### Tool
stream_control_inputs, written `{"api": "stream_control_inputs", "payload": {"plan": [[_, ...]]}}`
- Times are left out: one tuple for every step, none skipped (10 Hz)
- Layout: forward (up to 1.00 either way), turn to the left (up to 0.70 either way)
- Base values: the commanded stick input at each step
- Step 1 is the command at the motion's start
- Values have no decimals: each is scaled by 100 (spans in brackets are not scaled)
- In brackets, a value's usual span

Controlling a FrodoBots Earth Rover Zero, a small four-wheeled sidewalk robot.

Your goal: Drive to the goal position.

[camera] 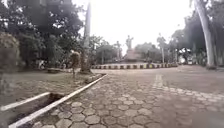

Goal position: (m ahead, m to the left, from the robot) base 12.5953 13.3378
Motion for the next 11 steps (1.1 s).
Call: {"api": "stream_control_inputs", "payload": {"plan": [[70, 0], [70, 0], [70, 0], [70, 0], [70, 0], [70, 0], [70, 0], [70, 0], [70, 0], [70, 0], [70, 0]]}}
